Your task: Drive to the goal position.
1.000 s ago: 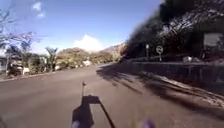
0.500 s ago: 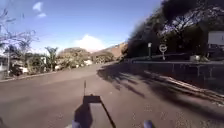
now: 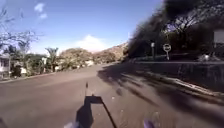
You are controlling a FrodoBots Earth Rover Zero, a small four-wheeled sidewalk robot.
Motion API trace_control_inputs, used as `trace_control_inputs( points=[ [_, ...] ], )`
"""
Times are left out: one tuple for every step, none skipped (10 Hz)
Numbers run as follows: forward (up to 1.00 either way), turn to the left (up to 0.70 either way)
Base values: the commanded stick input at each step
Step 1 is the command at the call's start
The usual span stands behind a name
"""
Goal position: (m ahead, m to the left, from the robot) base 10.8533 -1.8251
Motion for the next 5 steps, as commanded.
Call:
trace_control_inputs(
  points=[
    [0.7,-0.35],
    [0.7,-0.35],
    [0.7,-0.35],
    [0.7,-0.35],
    [0.7,-0.32]
  ],
)
